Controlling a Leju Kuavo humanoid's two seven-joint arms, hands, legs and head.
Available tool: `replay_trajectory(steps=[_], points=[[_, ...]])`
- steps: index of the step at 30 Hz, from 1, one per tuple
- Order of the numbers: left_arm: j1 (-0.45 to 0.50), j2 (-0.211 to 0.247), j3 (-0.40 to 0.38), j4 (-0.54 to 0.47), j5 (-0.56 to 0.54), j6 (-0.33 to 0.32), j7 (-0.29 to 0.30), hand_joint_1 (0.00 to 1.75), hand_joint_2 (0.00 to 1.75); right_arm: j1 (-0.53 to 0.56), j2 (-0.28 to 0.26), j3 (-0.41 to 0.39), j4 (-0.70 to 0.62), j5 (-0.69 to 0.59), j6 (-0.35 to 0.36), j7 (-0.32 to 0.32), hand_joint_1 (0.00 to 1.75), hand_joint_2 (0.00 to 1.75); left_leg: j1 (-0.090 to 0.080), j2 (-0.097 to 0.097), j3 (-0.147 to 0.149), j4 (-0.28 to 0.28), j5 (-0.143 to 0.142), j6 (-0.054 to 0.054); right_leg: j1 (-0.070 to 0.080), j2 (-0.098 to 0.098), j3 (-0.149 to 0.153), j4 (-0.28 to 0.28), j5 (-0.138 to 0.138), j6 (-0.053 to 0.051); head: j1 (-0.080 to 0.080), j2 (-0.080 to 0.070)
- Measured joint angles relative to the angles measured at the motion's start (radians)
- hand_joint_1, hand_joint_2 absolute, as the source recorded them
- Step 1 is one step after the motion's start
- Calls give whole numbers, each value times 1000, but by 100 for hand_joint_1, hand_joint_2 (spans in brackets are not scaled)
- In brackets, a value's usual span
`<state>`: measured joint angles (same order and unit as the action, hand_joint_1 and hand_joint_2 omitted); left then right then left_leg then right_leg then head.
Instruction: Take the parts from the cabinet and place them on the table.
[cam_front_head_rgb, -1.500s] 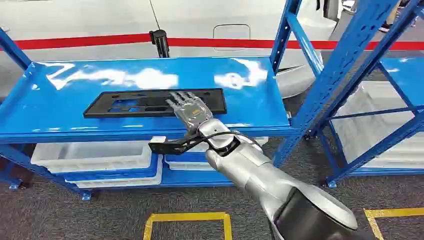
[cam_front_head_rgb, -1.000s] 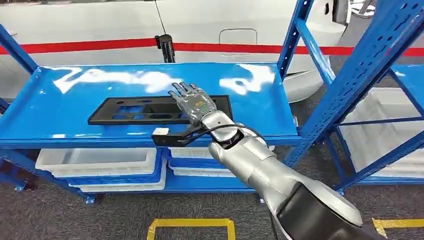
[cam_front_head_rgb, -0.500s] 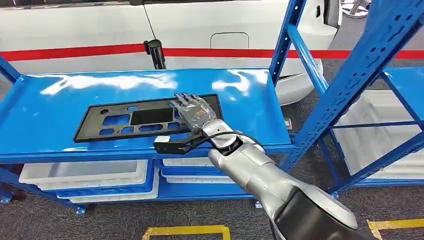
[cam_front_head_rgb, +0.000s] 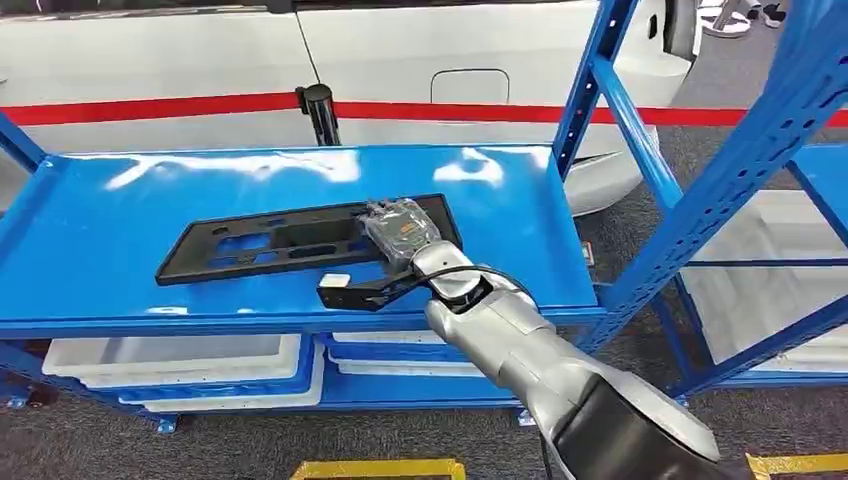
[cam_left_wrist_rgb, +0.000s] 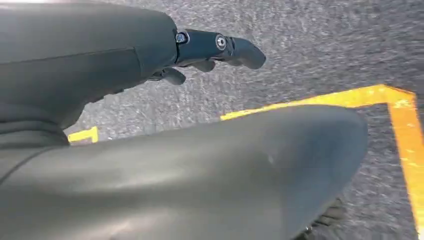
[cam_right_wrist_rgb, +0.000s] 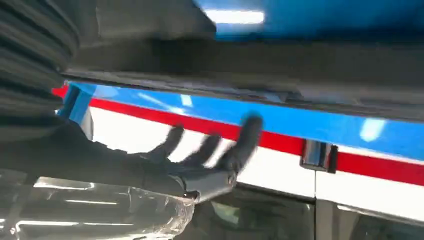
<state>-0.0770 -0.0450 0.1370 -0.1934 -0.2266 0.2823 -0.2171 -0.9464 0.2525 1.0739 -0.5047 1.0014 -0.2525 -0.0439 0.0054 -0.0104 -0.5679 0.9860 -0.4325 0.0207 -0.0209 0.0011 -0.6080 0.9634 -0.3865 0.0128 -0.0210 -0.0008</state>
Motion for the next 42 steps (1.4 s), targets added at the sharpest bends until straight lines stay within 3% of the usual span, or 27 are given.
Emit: replay_trajectory(steps=[2,4,7,8,12,17,20,22,27,31,32,33,35,36,37,38,40,41,42], points=[[1,0,14,0,26,-8,-72,0,0,0,2,-1,-2,3,0,-7,175,175,7,2,0,-1,1,1,10,4,0,0,-1,-2,2,0],[1,-2,37,0,58,-6,-191,0,0,0,2,-7,-8,9,-6,-13,175,175,8,4,3,-5,-1,0,12,7,0,0,-3,-5,2,0],[0,-6,74,-6,93,56,-346,0,0,-1,1,-19,-21,15,-6,-21,175,175,10,7,6,-8,-1,-1,14,10,0,1,-4,-9,2,0],[0,-8,87,-8,102,83,-377,0,175,-1,1,-22,-25,19,-7,-24,175,175,10,8,6,-8,-1,-2,15,11,0,1,-4,-9,2,0],[-2,-10,119,-8,103,105,-412,0,175,-2,-2,-36,-45,21,-19,-35,175,175,14,7,7,-9,-1,-19,18,11,0,2,-5,-11,2,0],[-1,-13,137,-8,92,105,-399,0,175,-4,-16,-58,-103,17,-53,-58,175,175,14,7,7,-9,-1,-22,18,10,0,2,-4,-13,2,0],[2,-14,144,-8,95,67,-391,0,175,-4,-46,-83,-204,8,-48,-65,175,175,13,7,5,-8,-1,-22,18,10,0,2,-4,-13,3,0],[4,-14,146,-8,87,78,-383,0,175,-4,-65,-101,-274,8,-52,-73,175,175,11,7,5,-8,-1,-22,16,10,0,2,-4,-13,3,0],[4,-15,148,-7,77,83,-269,0,175,-1,-107,-126,-414,-2,-59,-90,175,175,9,7,5,-7,-1,-22,14,10,0,2,-4,-13,2,0],[2,-15,146,-7,52,58,-231,0,175,8,-132,-129,-473,-1,-62,-89,175,175,9,6,5,-7,-1,-22,13,10,-1,2,-4,-13,2,0],[2,-15,145,-7,47,55,-225,0,175,12,-137,-129,-481,-1,-62,-89,175,175,8,7,4,-5,-3,-21,10,10,0,0,-3,-12,2,0],[2,-13,144,-7,37,55,-215,0,175,16,-141,-129,-486,0,-62,-89,175,175,7,6,0,4,-8,-12,3,10,0,-2,-1,-8,2,0],[1,-13,142,-8,24,55,-204,0,175,23,-145,-129,-491,3,-62,-89,175,175,4,6,0,2,-6,1,2,11,2,-6,4,-2,2,0],[1,-14,140,-8,17,55,-204,0,175,23,-147,-129,-495,3,-62,-89,175,175,3,7,7,-14,3,11,9,12,6,-12,7,3,-1,0],[0,-15,135,-8,11,55,-201,0,175,26,-153,-129,-497,4,-63,-89,175,175,18,15,24,-40,20,14,9,8,-5,1,-1,0,1,0],[-2,-20,130,-8,6,55,-199,0,175,25,-157,-129,-497,7,-66,-89,175,175,16,15,29,-50,26,19,11,7,-24,39,-24,-3,7,0],[-4,-20,125,-8,-4,56,-195,0,175,28,-167,-129,-497,9,-74,-89,175,175,17,16,26,-50,28,21,5,7,-102,205,-93,-7,8,0],[-4,-21,121,-8,-5,56,-194,0,175,34,-174,-129,-497,9,-74,-88,175,175,17,16,25,-49,27,20,1,7,-142,288,-120,-5,7,0],[-4,-21,119,-8,-5,56,-192,0,175,40,-178,-129,-497,10,-74,-87,175,175,18,16,25,-49,27,17,-3,7,-161,326,-127,3,8,0]])
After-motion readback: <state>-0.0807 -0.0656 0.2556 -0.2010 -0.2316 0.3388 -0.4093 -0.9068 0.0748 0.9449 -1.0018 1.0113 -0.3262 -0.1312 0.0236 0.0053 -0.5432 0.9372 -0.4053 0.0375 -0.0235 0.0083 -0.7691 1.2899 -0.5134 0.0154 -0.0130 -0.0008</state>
